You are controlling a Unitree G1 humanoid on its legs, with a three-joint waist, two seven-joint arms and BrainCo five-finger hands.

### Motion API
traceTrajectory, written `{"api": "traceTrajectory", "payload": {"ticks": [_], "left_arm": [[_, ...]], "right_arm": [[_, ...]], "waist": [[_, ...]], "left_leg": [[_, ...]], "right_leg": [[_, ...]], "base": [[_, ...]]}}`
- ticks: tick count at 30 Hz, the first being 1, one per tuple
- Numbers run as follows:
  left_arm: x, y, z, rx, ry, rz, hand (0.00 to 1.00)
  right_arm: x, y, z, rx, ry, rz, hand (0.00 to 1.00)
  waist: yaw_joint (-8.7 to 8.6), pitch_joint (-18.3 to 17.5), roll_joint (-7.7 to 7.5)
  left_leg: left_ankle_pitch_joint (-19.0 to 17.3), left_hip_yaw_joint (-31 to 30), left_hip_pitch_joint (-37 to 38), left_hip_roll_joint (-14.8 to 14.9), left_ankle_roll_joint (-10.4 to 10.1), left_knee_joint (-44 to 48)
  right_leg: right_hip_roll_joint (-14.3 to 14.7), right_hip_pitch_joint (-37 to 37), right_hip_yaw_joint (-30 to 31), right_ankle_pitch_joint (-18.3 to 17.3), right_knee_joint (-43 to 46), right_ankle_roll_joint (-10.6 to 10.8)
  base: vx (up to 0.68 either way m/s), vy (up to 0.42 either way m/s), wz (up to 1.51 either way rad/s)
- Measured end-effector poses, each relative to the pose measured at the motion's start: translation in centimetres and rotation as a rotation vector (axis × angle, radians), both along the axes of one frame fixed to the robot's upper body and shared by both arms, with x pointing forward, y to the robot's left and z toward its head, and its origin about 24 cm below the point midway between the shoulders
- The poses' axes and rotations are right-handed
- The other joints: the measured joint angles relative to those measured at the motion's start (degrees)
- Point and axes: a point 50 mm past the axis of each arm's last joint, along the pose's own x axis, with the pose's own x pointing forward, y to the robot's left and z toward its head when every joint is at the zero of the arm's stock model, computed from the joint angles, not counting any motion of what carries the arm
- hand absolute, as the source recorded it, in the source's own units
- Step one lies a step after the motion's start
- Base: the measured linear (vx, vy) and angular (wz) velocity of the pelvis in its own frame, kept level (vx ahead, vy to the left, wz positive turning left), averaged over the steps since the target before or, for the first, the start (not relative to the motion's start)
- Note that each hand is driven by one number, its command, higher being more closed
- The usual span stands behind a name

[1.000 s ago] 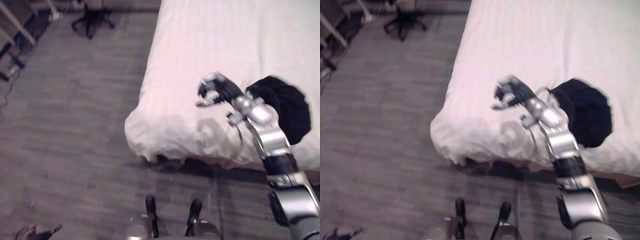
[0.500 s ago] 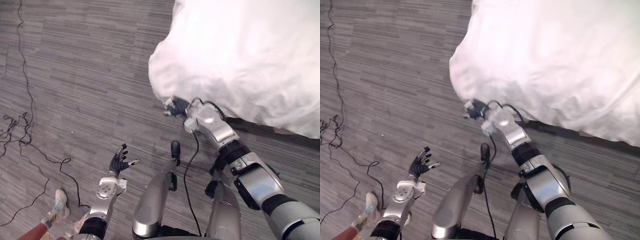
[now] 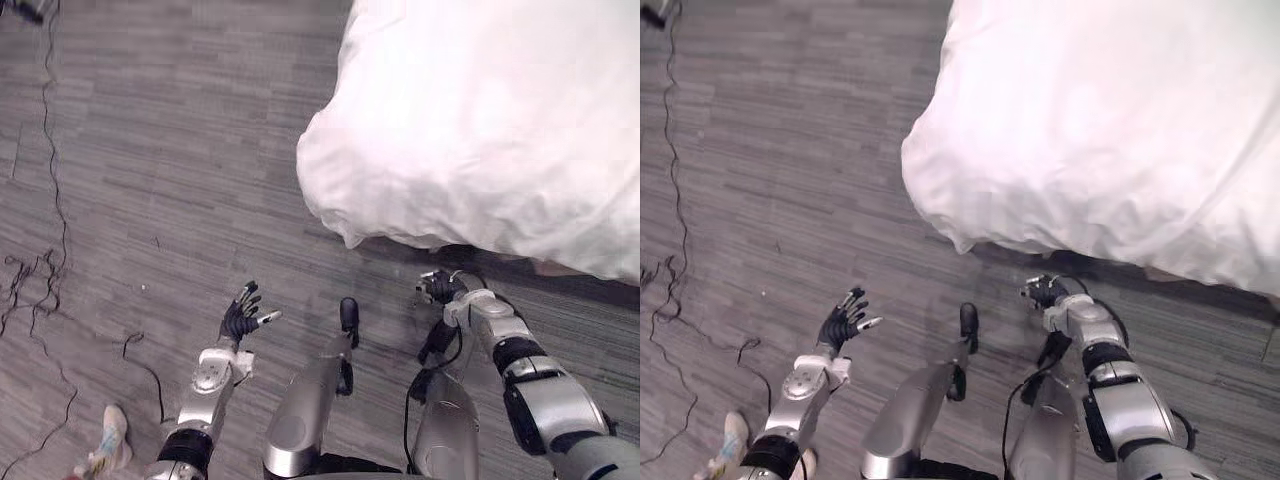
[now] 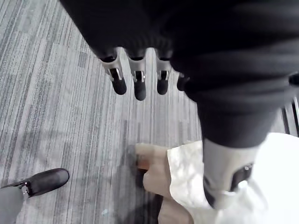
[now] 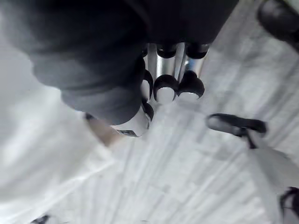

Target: Tidy the bed and pick cloth on bed and put in laundry

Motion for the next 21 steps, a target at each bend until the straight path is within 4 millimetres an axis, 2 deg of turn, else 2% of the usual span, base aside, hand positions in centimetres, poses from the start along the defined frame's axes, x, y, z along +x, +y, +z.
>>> {"api": "traceTrajectory", "payload": {"ticks": [1, 2, 3, 4, 5, 6, 7, 8, 11, 12, 14, 15, 16, 17, 19, 21], "left_arm": [[-0.7, 0.6, -0.4, 0.02, 0.026, 0.013, 0.0], [-1.5, 1.4, -0.9, 0.056, 0.072, 0.021, 0.0], [-1.6, 1.6, -1.0, 0.063, 0.084, 0.023, 0.0], [-1.6, 1.8, -1.2, 0.076, 0.1, 0.022, 0.0], [-1.6, 1.8, -1.3, 0.083, 0.109, 0.021, 0.0], [-1.7, 1.6, -1.6, 0.087, 0.127, 0.015, 0.0], [-1.9, 1.3, -1.9, 0.085, 0.146, 0.016, 0.0], [-1.9, 1.1, -2.1, 0.081, 0.155, 0.019, 0.0], [-2.0, 0.2, -2.7, 0.07, 0.182, 0.004, 0.0], [-1.5, -0.3, -2.5, 0.06, 0.169, -0.006, 0.0], [-0.5, -1.0, -2.1, 0.038, 0.138, -0.016, 0.0], [-0.1, -1.3, -1.9, 0.027, 0.125, -0.02, 0.0], [0.6, -1.8, -1.5, 0.006, 0.103, -0.034, 0.0], [1.1, -2.6, -1.3, -0.027, 0.089, -0.056, 0.0], [1.5, -3.9, -1.2, -0.057, 0.08, -0.087, 0.0], [1.4, -4.9, -1.4, -0.07, 0.088, -0.116, 0.0]], "right_arm": [[-1.8, 2.0, -0.3, 0.011, 0.004, 0.131, 1.0], [-5.0, 5.2, -1.1, 0.042, 0.046, 0.353, 1.0], [-6.1, 6.2, -1.4, 0.059, 0.064, 0.42, 1.0], [-7.5, 7.3, -1.4, 0.086, 0.077, 0.524, 1.0], [-7.9, 7.6, -1.3, 0.094, 0.073, 0.558, 1.0], [-7.9, 8.2, -0.3, 0.111, 0.034, 0.598, 1.0], [-7.1, 8.1, 1.2, 0.122, -0.034, 0.587, 1.0], [-6.5, 8.0, 2.0, 0.127, -0.066, 0.57, 1.0], [-2.9, 7.8, 6.7, 0.142, -0.255, 0.449, 1.0], [-0.8, 7.7, 9.3, 0.144, -0.333, 0.384, 1.0], [1.0, 7.9, 11.5, 0.134, -0.382, 0.345, 1.0], [1.6, 7.9, 12.2, 0.125, -0.395, 0.329, 1.0], [2.8, 8.0, 13.3, 0.104, -0.407, 0.294, 1.0], [4.0, 8.0, 13.9, 0.088, -0.396, 0.246, 1.0], [5.3, 7.7, 14.2, 0.058, -0.381, 0.18, 1.0], [6.0, 7.4, 14.0, 0.048, -0.36, 0.126, 1.0]], "waist": [[-0.33, -0.7, -1.2], [-0.79, -2.8, -3.84], [-0.85, -3.4, -4.78], [-1.12, -4.3, -6.44], [-1.2, -4.9, -7.27], [-1.35, -5.9, -8.76], [-1.37, -6.6, -9.76], [-1.35, -6.7, -9.95], [-0.69, -6.7, -9.87], [-0.36, -6.3, -9.19], [0.31, -5.4, -7.82], [0.53, -5.0, -7.29], [0.99, -4.4, -6.14], [2.13, -3.8, -4.83], [3.45, -2.9, -3.24], [4.12, -2.7, -2.79]], "left_leg": [[-0.5, 1.0, 1.1, 0.5, -0.3, 0.0], [-1.3, 2.5, 2.9, 1.5, -1.1, -0.1], [-1.5, 2.9, 3.6, 1.8, -1.0, -0.1], [-1.9, 3.1, 5.2, 2.4, -1.5, -0.2], [-2.0, 3.3, 5.8, 2.6, -1.7, -0.2], [-2.1, 3.6, 7.0, 3.1, -1.9, -0.2], [-2.2, 3.8, 8.0, 3.4, -2.0, -0.2], [-2.2, 3.8, 8.4, 3.5, -2.0, -0.2], [-2.2, 3.9, 7.9, 3.4, -2.1, 0.1], [-2.1, 3.5, 6.0, 3.4, -2.0, 0.7], [-1.3, 2.8, 3.7, 3.4, -1.7, 1.0], [-0.9, 2.8, 2.9, 3.4, -1.6, 1.0], [-0.2, 2.5, 1.1, 3.3, -1.4, 1.0], [0.5, 2.3, -0.8, 3.4, -1.3, 1.0], [1.4, 1.1, -3.2, 3.4, -1.2, 0.8], [2.5, 0.4, -5.5, 3.5, -1.2, 0.7]], "right_leg": [[0.5, 0.8, 0.7, 0.1, -0.5, 0.1], [1.6, 2.0, 2.0, -0.1, -0.9, -0.2], [1.9, 2.5, 2.3, -0.2, -1.0, -0.4], [2.6, 3.7, 2.5, -0.6, -1.0, -0.6], [2.8, 4.1, 2.5, -0.7, -1.0, -0.7], [3.3, 5.3, 2.6, -0.8, -1.1, -0.9], [3.6, 6.3, 2.6, -0.9, -1.0, -0.9], [3.6, 6.6, 2.5, -0.9, -1.0, -0.9], [3.5, 6.2, 2.7, -0.6, -0.9, -1.2], [3.4, 4.7, 2.6, -0.3, -0.5, -1.5], [3.2, 2.7, 2.1, 0.3, -0.2, -1.8], [3.2, 2.1, 1.9, 0.6, -0.2, -1.9], [3.2, 0.5, 1.5, 1.1, -0.2, -2.1], [3.2, -1.2, 1.3, 1.6, -0.3, -2.4], [3.3, -3.3, 0.6, 2.3, -0.6, -2.5], [3.5, -4.8, -0.1, 3.0, -1.3, -2.8]], "base": [[0.13, -0.069, -0.64], [0.14, -0.083, -0.57], [0.18, -0.113, -0.49], [0.11, -0.078, -0.23], [0.11, -0.084, -0.21], [0.08, -0.064, -0.13], [0.07, -0.055, -0.08], [0.03, -0.03, 0.01], [-0.05, -0.001, 0.02], [-0.13, -0.007, 0.09], [-0.12, -0.016, 0.17], [-0.1, -0.019, 0.18], [-0.12, -0.023, 0.15], [-0.12, -0.025, 0.11], [-0.07, -0.02, 0.17], [-0.03, -0.018, 0.25]]}}
